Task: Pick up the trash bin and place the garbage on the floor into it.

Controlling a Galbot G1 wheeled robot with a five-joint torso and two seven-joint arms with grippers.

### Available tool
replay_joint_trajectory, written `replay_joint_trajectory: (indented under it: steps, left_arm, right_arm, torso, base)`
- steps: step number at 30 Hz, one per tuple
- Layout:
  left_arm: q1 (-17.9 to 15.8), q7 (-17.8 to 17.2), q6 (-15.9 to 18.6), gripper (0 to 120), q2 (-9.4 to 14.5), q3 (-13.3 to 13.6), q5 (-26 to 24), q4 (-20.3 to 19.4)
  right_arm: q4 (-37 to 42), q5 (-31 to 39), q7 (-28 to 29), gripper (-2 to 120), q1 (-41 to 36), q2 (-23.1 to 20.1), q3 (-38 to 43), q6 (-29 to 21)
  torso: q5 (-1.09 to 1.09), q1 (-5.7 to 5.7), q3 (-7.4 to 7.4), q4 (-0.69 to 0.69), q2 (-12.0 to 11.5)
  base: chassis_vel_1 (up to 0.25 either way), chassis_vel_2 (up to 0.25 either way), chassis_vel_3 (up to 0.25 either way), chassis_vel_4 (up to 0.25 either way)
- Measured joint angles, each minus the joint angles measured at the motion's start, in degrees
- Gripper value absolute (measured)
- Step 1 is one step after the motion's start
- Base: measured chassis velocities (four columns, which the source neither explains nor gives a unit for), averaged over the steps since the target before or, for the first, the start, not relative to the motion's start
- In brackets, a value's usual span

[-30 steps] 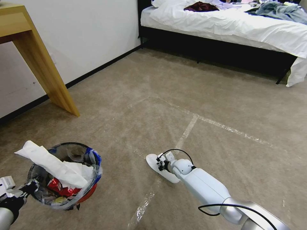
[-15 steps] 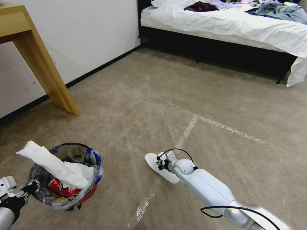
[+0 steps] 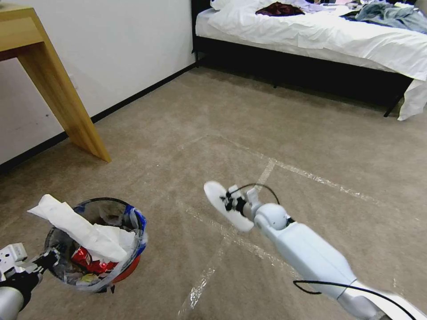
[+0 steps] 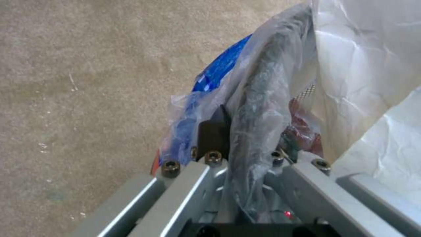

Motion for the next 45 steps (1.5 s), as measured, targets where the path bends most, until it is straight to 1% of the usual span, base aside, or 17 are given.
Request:
replay_joint_trajectory:
  steps: [1, 3, 4, 6, 7, 9, 16, 20, 21, 24, 25, 28, 29, 31, 34, 39, 45]
  left_arm:
    - [0.0, 0.0, 0.0, 1, 0.0, 0.0, 0.0, 0.0]
    - [0.02, -0.19, 0.25, 1, 0.17, 0.2, -0.49, -0.24]
    - [0.02, -0.19, 0.25, 1, 0.17, 0.2, -0.49, -0.24]
    - [0.0, -0.33, 0.4, 1, 0.31, 0.34, -0.77, -0.38]
    - [0.0, -0.33, 0.4, 1, 0.31, 0.34, -0.77, -0.38]
    - [-0.05, -0.57, 0.62, 1, 0.42, 0.4, -1.34, -0.65]
    - [0.22, -1.02, 1.18, 1, 0.82, 0.66, -2.24, -1.39]
    - [0.44, -1.17, 1.63, 1, 1.07, 1.19, -2.55, -2.04]
    - [0.44, -1.17, 1.63, 1, 1.07, 1.19, -2.55, -2.04]
    - [0.65, -1.57, 2.01, 1, 1.56, 1.38, -3.65, -2.89]
    - [0.65, -1.57, 2.01, 1, 1.56, 1.38, -3.65, -2.89]
    - [0.75, -1.88, 2.01, 1, 2.2, 1.38, -4.63, -3.28]
    - [0.75, -1.88, 2.01, 1, 2.2, 1.38, -4.63, -3.28]
    - [0.7, -2.03, 2.05, 1, 2.61, 1.42, -5.17, -3.31]
    - [0.56, -2.2, 2.06, 1, 2.74, 1.48, -5.61, -3.35]
    - [-0.35, -2.68, 2.07, 1, 2.98, 1.95, -6.5, -3.39]
    - [-0.82, -3.09, 2.07, 1, 3.38, 2.04, -7.5, -3.38]
  right_arm:
    - [0.0, 0.0, 0.0, 0, 0.0, 0.0, 0.0, 0.0]
    - [5.63, 3.12, 1.1, 0, 1.08, -1.59, 1.09, 0.3]
    - [5.63, 3.12, 1.1, 0, 1.08, -1.59, 1.09, 0.3]
    - [11.27, 7.06, 1.81, 0, 2.06, -2.76, 1.37, 1.35]
    - [11.27, 7.06, 1.81, 0, 2.06, -2.76, 1.37, 1.35]
    - [17.07, 11.89, 1.93, 0, 3.17, -3.3, 1.15, 3.41]
    - [24.4, 19.21, 1.66, 0, 5.05, -2.79, -0.31, 8.09]
    - [27.2, 23.43, 0.19, 0, 7.04, -0.68, -2.97, 13.64]
    - [27.2, 23.43, 0.19, 0, 7.04, -0.68, -2.97, 13.64]
    - [26.92, 25.9, -3.35, 0, 10.27, 2.05, -6.96, 19.54]
    - [26.92, 25.9, -3.35, 0, 10.27, 2.05, -6.96, 19.54]
    - [25.01, 27.62, -6.5, 0, 14.03, 4.66, -10.38, 24.67]
    - [25.01, 27.62, -6.5, 0, 14.03, 4.66, -10.38, 24.67]
    - [23.73, 29.68, -8.5, 0, 16.74, 6.58, -12.79, 27.28]
    - [23.33, 30.5, -9.2, 0, 17.63, 7.23, -13.62, 28.28]
    - [21.0, 32.23, -12.46, 0, 20.7, 10.44, -18.01, 31.39]
    - [17.61, 32.56, -15.02, 0, 21.4, 12.8, -22.25, 33.35]
  torso:
    - [0.0, 0.0, 0.0, 0.0, 0.0]
    - [0.0, 0.0, 0.0, 0.0, 0.0]
    - [0.0, 0.0, 0.0, 0.0, 0.0]
    - [-0.01, 0.0, 0.0, 0.0, 0.0]
    - [-0.01, 0.0, 0.0, 0.0, 0.0]
    - [-0.01, 0.0, 0.0, 0.0, 0.0]
    - [0.0, 0.0, 0.0, 0.0, 0.0]
    - [-0.01, 0.0, 0.0, 0.0, 0.0]
    - [-0.01, 0.0, 0.0, 0.0, 0.0]
    - [-0.01, 0.0, 0.0, 0.0, 0.0]
    - [-0.01, 0.0, 0.0, 0.0, 0.0]
    - [-0.01, 0.0, 0.0, 0.01, 0.0]
    - [-0.01, 0.0, 0.0, 0.01, 0.0]
    - [-0.01, 0.0, 0.0, 0.01, 0.0]
    - [-0.01, 0.0, 0.0, 0.0, 0.0]
    - [-0.02, 0.0, 0.0, 0.0, -0.01]
    - [-0.01, 0.0, 0.0, 0.0, 0.0]
  base:
    - [0.0, 0.0, 0.0, 0.0]
    - [0.0, 0.0, 0.0, 0.0]
    - [0.0, 0.0, 0.0, 0.0]
    - [0.0, 0.0, 0.0, 0.0]
    - [0.0, 0.0, 0.0, 0.0]
    - [0.0, 0.0, 0.0, 0.0]
    - [0.0, 0.0, 0.0, 0.0]
    - [0.0, 0.0, 0.0, 0.0]
    - [0.0, 0.0, 0.0, 0.0]
    - [0.0, 0.0, 0.0, 0.0]
    - [0.0, 0.0, 0.0, 0.0]
    - [0.0, 0.0, 0.0, 0.0]
    - [0.0, 0.0, 0.0, 0.0]
    - [0.0, 0.0, 0.0, 0.0]
    - [0.0, 0.0, 0.0, 0.0]
    - [0.0, 0.0, 0.0, 0.0]
    - [0.0, 0.0, 0.0, 0.0]
